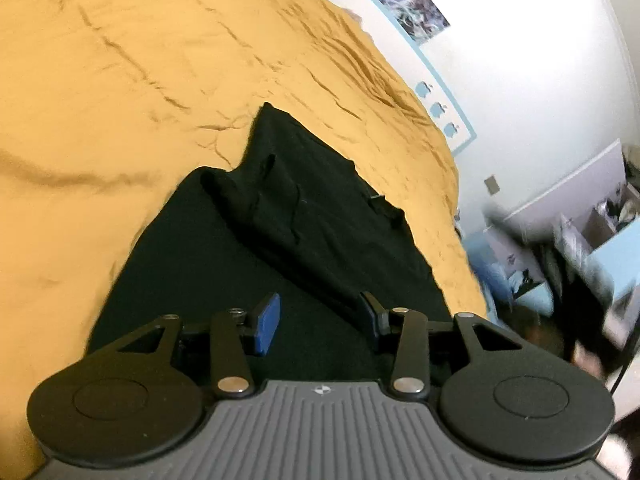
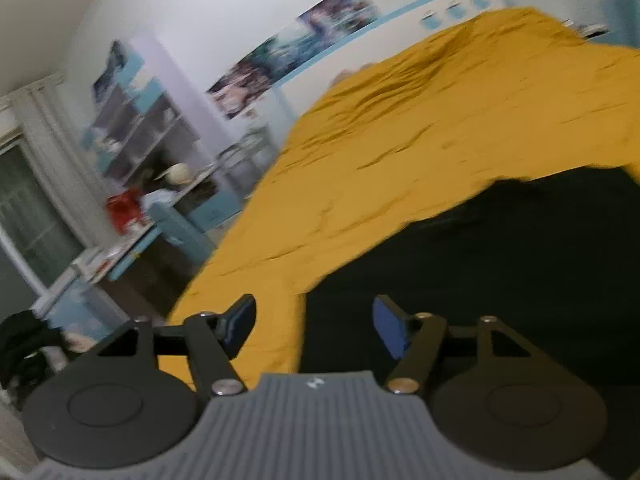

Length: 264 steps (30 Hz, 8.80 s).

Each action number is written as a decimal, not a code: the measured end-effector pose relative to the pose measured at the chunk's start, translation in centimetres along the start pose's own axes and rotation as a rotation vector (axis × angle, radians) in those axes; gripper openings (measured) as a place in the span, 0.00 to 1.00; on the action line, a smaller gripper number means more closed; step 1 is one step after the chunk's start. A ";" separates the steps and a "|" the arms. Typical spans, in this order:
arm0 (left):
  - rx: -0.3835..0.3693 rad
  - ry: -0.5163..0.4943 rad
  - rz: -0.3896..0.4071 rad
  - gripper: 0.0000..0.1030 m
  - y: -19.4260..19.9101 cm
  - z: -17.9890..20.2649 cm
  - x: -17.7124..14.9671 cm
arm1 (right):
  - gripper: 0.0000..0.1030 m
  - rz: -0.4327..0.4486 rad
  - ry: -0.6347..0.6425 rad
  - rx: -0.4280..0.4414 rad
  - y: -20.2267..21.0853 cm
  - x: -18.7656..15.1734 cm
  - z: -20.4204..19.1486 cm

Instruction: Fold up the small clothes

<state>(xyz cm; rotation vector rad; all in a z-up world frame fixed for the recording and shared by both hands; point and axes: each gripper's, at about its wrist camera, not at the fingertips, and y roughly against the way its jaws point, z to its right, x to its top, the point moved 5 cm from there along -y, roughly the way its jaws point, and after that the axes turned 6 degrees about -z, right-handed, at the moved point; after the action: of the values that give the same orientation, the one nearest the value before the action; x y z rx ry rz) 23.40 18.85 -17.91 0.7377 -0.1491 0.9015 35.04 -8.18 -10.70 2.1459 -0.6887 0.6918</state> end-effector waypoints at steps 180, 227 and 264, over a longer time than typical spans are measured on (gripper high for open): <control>-0.428 -0.031 -0.051 0.06 -0.5 0.6 7.1 | 0.05 0.051 -0.384 0.455 25.4 -3.8 24.5; 0.317 -0.542 -0.044 0.51 -19.9 1.4 18.4 | 0.66 -0.054 0.353 -0.374 -2.9 10.0 28.6; 0.032 0.240 -0.129 0.66 -1.0 -4.5 1.6 | 0.61 -0.046 -0.618 -0.092 14.4 -7.3 27.7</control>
<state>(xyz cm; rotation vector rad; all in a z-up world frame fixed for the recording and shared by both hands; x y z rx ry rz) 24.35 22.39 -21.12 0.6552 0.1234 0.8635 27.29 -36.28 -23.93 2.2841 -0.9605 -0.0490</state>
